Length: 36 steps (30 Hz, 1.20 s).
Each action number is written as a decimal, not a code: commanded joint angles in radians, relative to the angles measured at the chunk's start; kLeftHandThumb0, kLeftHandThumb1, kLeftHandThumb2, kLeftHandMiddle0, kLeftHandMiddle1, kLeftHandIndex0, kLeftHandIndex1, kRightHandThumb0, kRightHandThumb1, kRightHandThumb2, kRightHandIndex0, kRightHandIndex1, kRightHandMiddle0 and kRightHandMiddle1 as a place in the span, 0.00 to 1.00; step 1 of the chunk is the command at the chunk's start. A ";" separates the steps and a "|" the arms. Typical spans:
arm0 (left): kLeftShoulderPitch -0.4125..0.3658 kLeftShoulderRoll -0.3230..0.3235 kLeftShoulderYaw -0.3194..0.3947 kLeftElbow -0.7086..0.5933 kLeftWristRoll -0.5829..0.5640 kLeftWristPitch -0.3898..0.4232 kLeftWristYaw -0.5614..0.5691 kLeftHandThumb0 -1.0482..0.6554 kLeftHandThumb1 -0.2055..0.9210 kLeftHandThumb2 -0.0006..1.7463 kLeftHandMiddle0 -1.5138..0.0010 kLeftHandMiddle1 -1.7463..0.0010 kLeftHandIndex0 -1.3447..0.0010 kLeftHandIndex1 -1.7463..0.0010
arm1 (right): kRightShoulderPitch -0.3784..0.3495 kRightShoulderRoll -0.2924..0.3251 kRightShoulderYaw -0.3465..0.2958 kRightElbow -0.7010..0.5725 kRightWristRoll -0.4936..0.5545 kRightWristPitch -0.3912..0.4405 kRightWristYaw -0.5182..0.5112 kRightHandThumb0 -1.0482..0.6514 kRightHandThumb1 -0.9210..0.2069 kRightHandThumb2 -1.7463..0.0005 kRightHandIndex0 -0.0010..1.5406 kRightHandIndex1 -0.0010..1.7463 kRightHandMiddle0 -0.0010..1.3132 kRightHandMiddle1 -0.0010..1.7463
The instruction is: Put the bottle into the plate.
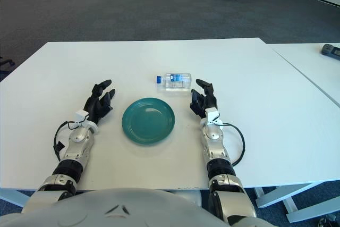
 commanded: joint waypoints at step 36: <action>-0.034 -0.014 -0.001 0.081 -0.032 0.055 -0.037 0.15 1.00 0.47 0.65 0.98 0.99 0.52 | -0.522 -0.345 0.425 0.284 -0.574 0.166 -0.151 0.00 0.00 0.64 0.00 0.00 0.00 0.02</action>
